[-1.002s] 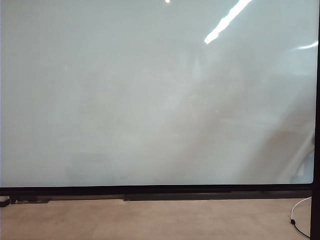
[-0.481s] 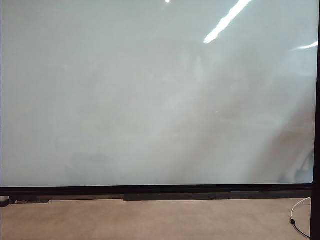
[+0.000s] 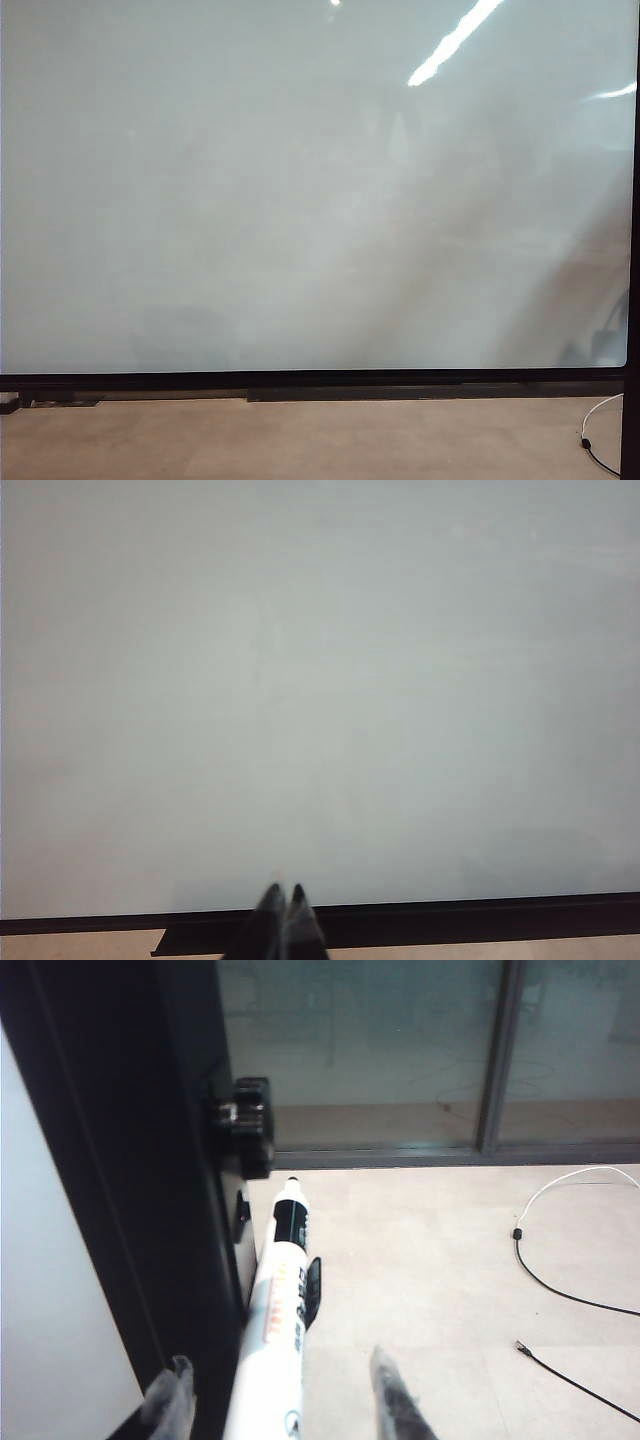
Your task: Pick up the pen on the shelf to the right of the whiteboard and draw a rectangle.
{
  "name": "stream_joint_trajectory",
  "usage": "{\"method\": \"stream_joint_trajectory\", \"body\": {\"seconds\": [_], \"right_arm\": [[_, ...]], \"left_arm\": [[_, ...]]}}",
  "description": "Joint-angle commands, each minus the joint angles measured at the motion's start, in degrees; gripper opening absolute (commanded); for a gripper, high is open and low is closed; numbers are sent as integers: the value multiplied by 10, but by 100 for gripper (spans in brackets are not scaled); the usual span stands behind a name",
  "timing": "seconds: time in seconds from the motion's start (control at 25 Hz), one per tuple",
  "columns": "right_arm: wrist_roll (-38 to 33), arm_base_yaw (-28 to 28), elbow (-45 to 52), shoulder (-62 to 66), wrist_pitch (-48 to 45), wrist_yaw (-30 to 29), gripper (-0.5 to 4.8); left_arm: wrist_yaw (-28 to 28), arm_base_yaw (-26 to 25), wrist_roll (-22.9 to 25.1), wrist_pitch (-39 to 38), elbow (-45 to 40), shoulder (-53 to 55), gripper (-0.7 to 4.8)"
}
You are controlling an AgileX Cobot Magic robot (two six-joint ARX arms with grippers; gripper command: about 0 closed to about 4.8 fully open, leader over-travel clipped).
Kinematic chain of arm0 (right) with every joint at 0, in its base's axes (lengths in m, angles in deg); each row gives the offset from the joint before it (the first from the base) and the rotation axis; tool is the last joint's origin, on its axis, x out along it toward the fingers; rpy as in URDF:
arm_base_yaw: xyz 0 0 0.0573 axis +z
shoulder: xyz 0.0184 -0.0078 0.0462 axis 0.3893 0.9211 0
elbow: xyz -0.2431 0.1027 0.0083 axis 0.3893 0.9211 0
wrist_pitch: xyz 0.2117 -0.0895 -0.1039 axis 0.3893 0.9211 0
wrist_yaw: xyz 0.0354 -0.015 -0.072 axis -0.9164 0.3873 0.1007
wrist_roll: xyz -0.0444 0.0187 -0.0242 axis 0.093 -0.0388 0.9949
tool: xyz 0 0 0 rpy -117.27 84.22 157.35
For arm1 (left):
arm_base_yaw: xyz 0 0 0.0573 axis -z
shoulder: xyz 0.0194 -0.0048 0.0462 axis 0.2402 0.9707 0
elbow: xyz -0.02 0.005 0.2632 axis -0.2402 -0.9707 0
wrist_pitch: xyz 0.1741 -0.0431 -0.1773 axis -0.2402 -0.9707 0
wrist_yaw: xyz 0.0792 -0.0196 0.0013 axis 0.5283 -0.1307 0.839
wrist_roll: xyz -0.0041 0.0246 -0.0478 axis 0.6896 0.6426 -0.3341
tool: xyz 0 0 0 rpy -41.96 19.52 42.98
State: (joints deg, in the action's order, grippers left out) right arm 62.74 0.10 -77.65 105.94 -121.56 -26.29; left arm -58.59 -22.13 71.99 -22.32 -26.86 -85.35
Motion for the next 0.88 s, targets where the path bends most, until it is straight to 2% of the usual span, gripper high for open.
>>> {"method": "stream_joint_trajectory", "body": {"seconds": [0.04, 0.88], "right_arm": [[-2, 0, -3, -2, -12, -7, 234], [-5, 0, -17, -2, -2, -20, 230]], "left_arm": [[-2, 0, -2, 3, 2, 0, -5], [-2, 0, -2, 4, 2, 0, -5]]}}
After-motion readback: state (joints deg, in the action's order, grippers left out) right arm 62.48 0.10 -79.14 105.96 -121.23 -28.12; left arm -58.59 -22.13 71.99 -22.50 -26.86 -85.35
